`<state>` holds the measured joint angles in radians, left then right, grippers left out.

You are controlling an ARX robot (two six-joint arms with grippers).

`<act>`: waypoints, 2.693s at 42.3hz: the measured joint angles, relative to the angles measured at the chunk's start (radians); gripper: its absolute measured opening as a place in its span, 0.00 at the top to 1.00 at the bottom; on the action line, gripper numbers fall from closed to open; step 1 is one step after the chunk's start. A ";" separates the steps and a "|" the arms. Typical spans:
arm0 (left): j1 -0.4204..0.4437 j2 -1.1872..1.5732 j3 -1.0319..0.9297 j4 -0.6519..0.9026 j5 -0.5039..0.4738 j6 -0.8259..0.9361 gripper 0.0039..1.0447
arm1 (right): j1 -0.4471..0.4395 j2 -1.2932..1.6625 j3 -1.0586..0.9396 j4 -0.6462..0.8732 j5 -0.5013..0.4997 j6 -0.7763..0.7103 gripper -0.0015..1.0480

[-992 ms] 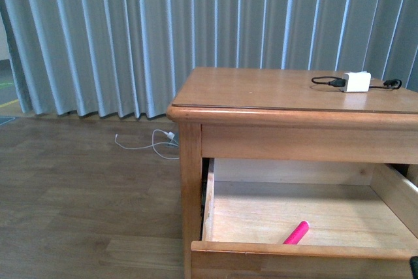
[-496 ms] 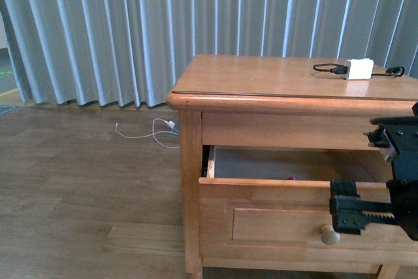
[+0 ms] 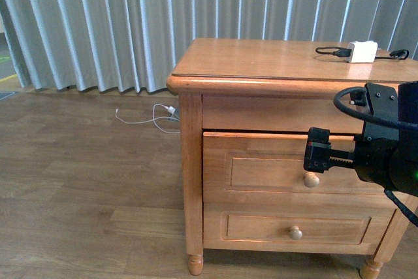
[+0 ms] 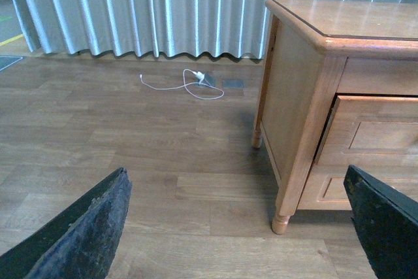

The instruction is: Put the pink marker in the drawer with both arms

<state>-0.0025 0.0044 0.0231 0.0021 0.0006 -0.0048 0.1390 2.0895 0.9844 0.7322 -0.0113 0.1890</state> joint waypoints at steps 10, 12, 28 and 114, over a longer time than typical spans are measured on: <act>0.000 0.000 0.000 0.000 0.000 0.000 0.06 | 0.000 0.051 0.000 0.124 0.042 -0.057 0.08; 0.000 0.000 0.000 0.000 0.000 0.000 0.06 | 0.000 0.053 0.000 0.130 0.044 -0.063 0.08; 0.000 0.000 0.000 0.000 0.000 0.000 0.06 | 0.004 0.050 0.015 0.085 0.056 -0.106 0.08; 0.000 0.000 0.000 0.000 0.000 0.000 0.06 | -0.142 -1.774 -0.969 -0.424 0.011 -0.186 0.99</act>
<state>-0.0025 0.0044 0.0231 0.0021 0.0002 -0.0048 -0.0029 0.3153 0.0151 0.3080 -0.0006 0.0032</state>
